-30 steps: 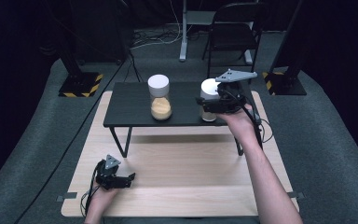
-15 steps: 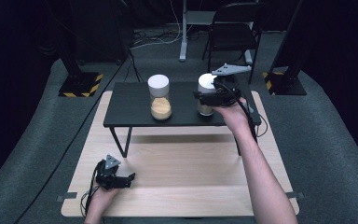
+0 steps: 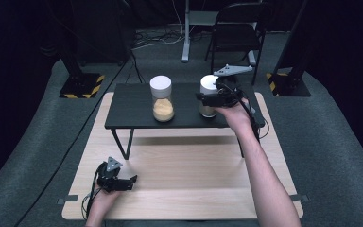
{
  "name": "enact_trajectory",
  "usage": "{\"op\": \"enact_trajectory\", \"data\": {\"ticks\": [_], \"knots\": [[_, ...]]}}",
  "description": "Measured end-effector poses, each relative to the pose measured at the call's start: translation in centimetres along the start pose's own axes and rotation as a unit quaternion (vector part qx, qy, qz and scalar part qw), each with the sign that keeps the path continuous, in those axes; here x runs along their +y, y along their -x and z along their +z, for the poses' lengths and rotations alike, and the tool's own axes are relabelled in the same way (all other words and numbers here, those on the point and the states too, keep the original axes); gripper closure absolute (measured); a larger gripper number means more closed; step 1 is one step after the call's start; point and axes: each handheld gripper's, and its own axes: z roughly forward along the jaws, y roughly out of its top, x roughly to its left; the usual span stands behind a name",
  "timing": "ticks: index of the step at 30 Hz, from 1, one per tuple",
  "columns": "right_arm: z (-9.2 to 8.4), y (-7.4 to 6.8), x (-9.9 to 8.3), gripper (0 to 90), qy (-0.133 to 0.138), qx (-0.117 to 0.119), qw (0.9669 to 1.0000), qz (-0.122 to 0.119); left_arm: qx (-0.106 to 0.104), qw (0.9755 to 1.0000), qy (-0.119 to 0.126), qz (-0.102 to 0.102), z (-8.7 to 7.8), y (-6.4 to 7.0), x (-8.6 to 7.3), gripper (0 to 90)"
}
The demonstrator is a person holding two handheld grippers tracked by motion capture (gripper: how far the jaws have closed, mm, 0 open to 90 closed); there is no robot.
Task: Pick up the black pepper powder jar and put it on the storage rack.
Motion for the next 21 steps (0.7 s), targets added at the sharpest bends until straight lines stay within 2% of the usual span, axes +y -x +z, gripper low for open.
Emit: {"op": "enact_trajectory", "data": {"ticks": [8,15,21], "knots": [[-0.7,-0.1,-0.1,16.9,0.004,0.003,0.9999,0.010,0.000,1.0000,0.000,0.000,0.0,0.0,0.0,3.7],[-1.7,-0.6,-0.1,12.3,0.001,-0.003,0.9999,0.014,0.000,1.0000,0.000,0.000,0.0,0.0,0.0,3.7],[-3.0,-0.6,-1.5,10.2,0.016,-0.003,0.9997,0.019,0.000,1.0000,0.000,0.000,0.0,0.0,0.0,3.7]]}}
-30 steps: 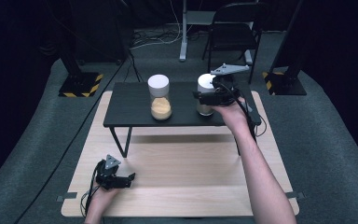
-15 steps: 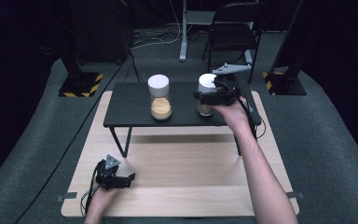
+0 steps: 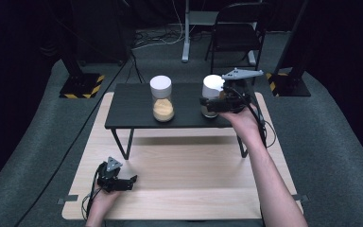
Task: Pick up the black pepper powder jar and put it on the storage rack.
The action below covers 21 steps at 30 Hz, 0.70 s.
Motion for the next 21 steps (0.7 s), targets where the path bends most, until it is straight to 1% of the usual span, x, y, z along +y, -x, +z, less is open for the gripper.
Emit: {"op": "enact_trajectory", "data": {"ticks": [6,15,21], "knots": [[-0.9,-0.2,-0.6,9.2,0.005,0.001,1.0000,-0.004,0.000,1.0000,0.000,0.000,0.0,0.0,0.0,3.7],[-1.7,-0.1,-1.5,9.2,0.007,0.000,1.0000,-0.001,0.000,1.0000,0.000,0.000,0.0,0.0,0.0,3.7],[-2.5,-0.1,-3.2,9.2,0.009,0.005,1.0000,0.001,0.001,1.0000,0.002,-0.002,0.1,0.1,0.0,3.7]]}}
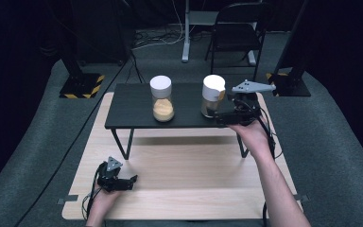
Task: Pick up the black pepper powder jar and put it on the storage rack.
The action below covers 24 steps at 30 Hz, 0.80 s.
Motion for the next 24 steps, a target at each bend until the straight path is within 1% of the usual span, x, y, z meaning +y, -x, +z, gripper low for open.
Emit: {"op": "enact_trajectory", "data": {"ticks": [2,3,5,6,7,11,12,13,16,18,19,20,24], "knots": [[-0.1,0.0,-0.3,9.3,0.000,0.002,1.0000,0.001,0.000,1.0000,-0.001,0.000,0.0,0.0,0.0,3.7],[-0.4,0.1,-0.9,9.2,0.002,0.003,1.0000,0.003,0.000,1.0000,-0.001,0.000,0.0,0.0,0.0,3.7],[-0.6,0.1,-1.5,9.3,0.004,0.003,1.0000,0.007,0.000,1.0000,-0.001,0.000,0.0,0.0,0.0,3.7],[-0.6,0.1,-1.5,9.3,0.004,0.003,1.0000,0.007,0.000,1.0000,-0.001,0.000,0.0,0.0,0.0,3.7],[-0.9,0.1,-2.0,9.3,0.005,0.004,0.9999,0.008,0.000,1.0000,-0.001,0.000,0.0,0.0,0.0,3.7],[-1.6,0.1,-3.0,9.3,0.009,0.006,0.9999,0.008,0.001,1.0000,0.000,0.000,0.0,0.0,0.0,3.7],[-1.6,0.1,-3.0,9.3,0.009,0.006,0.9999,0.008,0.001,1.0000,0.000,0.000,0.0,0.0,0.0,3.8],[-1.8,0.0,-3.5,9.3,0.009,0.006,0.9999,0.007,0.001,1.0000,-0.001,-0.001,0.0,0.1,0.0,3.8],[-2.1,-0.2,-4.3,9.3,0.008,0.004,1.0000,0.004,0.002,1.0000,-0.001,-0.001,0.0,0.1,0.0,3.8],[-2.3,-0.2,-4.9,9.3,0.009,0.007,0.9999,0.005,0.002,1.0000,0.000,-0.001,0.0,0.1,0.0,3.8],[-2.3,-0.2,-4.9,9.3,0.009,0.007,0.9999,0.005,0.002,1.0000,-0.001,-0.001,0.0,0.1,0.0,3.8],[-2.3,-0.3,-5.5,9.3,0.007,0.007,0.9999,0.006,0.002,1.0000,-0.001,-0.001,0.0,0.1,0.0,3.8],[-2.5,-0.4,-6.4,9.3,0.005,0.006,0.9999,0.008,0.002,1.0000,-0.001,-0.001,0.0,0.1,0.0,3.8]]}}
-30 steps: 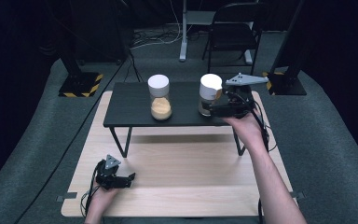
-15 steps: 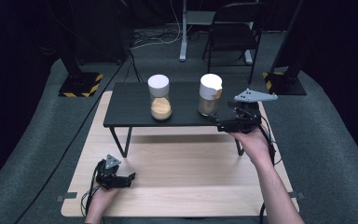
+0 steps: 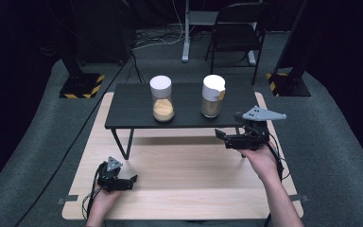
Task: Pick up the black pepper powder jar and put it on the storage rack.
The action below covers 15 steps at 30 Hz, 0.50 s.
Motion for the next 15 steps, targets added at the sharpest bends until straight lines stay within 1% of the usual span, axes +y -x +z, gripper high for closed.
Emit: {"op": "enact_trajectory", "data": {"ticks": [4,6,8,12,15], "knots": [[0.0,0.0,-1.2,9.3,-0.006,-0.001,1.0000,0.004,0.000,1.0000,0.001,0.000,0.0,0.0,0.0,3.8],[0.0,0.1,-1.5,9.3,-0.008,-0.001,1.0000,0.005,0.000,1.0000,0.000,0.000,0.0,0.0,0.0,3.8],[0.2,0.0,-2.2,9.3,-0.015,-0.003,0.9999,0.006,0.000,1.0000,0.000,0.000,0.0,0.0,0.0,3.8],[0.3,0.1,-2.9,9.4,-0.018,-0.003,0.9998,0.011,0.000,1.0000,0.000,0.000,0.0,0.0,0.0,3.8],[0.3,0.2,-3.8,9.4,-0.021,-0.004,0.9996,0.015,0.000,1.0000,0.000,0.000,0.0,0.0,0.0,3.8]]}}
